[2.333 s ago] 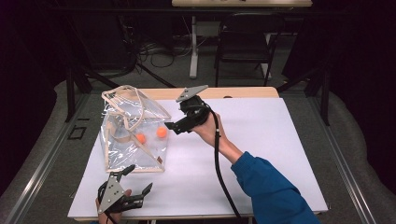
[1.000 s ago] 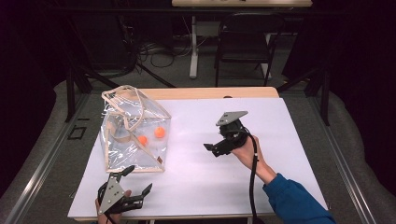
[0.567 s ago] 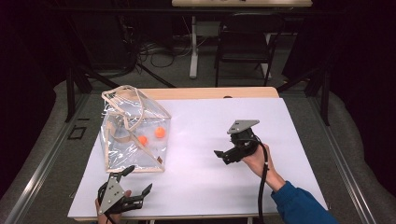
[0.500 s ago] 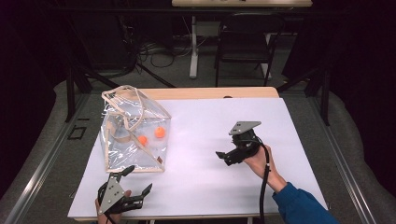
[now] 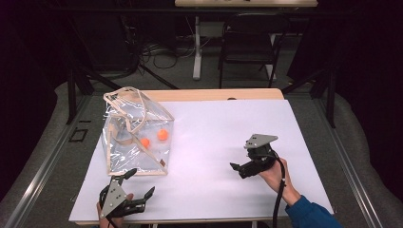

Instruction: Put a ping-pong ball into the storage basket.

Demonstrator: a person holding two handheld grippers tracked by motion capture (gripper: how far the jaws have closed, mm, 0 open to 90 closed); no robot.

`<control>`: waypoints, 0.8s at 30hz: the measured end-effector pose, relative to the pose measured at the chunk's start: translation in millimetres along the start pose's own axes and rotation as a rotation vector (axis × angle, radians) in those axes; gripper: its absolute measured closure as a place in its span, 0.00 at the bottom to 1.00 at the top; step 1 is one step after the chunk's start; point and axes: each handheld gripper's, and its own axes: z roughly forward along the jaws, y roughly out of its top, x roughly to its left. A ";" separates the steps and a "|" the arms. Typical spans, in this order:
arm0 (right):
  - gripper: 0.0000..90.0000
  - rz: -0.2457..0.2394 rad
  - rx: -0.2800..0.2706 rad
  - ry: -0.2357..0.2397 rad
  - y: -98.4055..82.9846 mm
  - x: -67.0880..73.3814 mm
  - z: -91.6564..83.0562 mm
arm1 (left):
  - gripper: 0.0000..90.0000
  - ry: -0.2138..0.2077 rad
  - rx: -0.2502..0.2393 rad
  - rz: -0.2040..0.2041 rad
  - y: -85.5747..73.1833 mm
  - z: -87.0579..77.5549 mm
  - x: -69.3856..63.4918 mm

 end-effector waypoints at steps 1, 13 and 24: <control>0.00 0.000 -0.001 0.001 -2.3 0.4 -0.8 | 0.18 -0.001 0.001 0.000 0.0 0.0 0.1; 0.00 0.018 -0.006 -0.017 -33.0 7.1 -9.0 | 0.18 -0.003 0.004 -0.004 -0.7 1.5 0.0; 0.00 0.052 -0.028 -0.047 -57.2 10.5 -20.5 | 0.18 0.004 0.006 -0.007 -0.5 0.7 -0.5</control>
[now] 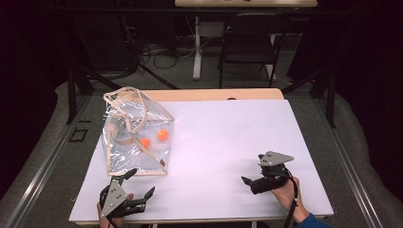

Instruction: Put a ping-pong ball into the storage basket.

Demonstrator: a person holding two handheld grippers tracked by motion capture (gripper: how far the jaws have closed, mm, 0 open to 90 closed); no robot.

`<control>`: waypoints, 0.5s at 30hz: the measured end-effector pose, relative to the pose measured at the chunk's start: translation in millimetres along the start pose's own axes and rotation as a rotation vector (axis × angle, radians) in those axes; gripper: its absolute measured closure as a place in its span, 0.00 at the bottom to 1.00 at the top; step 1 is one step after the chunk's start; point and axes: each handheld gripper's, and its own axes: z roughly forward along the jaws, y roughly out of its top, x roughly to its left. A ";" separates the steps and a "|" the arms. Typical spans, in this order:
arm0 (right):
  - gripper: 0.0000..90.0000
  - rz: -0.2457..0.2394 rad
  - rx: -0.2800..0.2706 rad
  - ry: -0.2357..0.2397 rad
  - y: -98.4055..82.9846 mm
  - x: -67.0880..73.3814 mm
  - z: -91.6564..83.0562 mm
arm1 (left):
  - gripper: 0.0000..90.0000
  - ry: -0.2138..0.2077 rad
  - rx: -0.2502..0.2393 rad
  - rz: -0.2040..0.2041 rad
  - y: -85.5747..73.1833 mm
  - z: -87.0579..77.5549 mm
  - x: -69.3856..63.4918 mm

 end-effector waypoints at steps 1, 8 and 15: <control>0.00 -0.004 0.001 -0.004 -2.1 -0.1 -1.8 | 0.18 0.000 0.000 -0.001 -0.1 0.1 0.1; 0.00 0.027 -0.006 -0.031 -19.2 1.3 -13.3 | 0.18 0.002 0.004 0.003 0.4 0.2 -0.8; 0.00 0.049 -0.010 -0.042 -30.6 1.2 -16.9 | 0.18 0.003 0.008 0.006 0.7 1.2 -1.0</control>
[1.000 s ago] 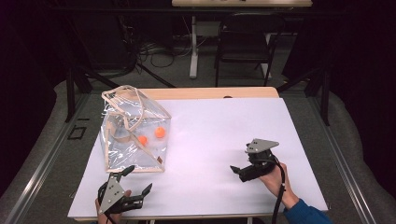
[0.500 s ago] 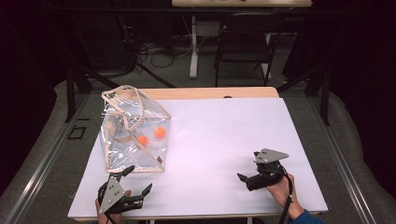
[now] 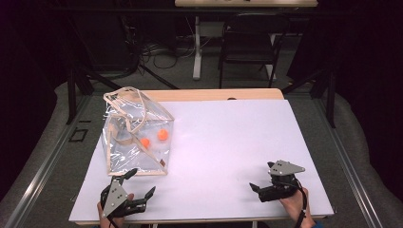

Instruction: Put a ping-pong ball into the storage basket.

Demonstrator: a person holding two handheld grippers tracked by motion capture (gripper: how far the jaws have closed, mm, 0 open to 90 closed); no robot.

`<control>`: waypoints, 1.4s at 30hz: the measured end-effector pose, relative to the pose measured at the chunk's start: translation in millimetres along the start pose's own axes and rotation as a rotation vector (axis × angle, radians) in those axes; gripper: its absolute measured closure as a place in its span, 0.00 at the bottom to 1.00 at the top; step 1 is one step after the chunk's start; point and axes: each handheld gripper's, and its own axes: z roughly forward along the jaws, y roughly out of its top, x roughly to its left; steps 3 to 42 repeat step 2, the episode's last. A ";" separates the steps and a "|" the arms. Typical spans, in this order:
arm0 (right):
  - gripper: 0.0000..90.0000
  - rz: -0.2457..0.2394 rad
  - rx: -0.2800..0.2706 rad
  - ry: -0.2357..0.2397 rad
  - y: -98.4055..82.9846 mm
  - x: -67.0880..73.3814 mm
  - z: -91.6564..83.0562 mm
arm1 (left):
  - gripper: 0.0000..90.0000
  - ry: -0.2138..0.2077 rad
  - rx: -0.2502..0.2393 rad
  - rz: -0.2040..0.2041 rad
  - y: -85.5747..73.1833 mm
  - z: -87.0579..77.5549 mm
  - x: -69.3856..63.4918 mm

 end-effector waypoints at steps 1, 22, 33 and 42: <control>0.00 -0.001 -0.001 0.003 -1.1 -0.2 0.3 | 0.18 0.000 0.000 -0.002 0.0 0.1 -0.2; 0.00 -0.003 0.005 -0.001 -1.9 0.3 0.4 | 0.18 0.001 -0.001 -0.001 0.2 0.1 -0.5; 0.00 -0.003 0.005 -0.001 -1.9 0.3 0.4 | 0.18 0.001 -0.001 -0.001 0.2 0.1 -0.5; 0.00 -0.003 0.005 -0.001 -1.9 0.3 0.4 | 0.18 0.001 -0.001 -0.001 0.2 0.1 -0.5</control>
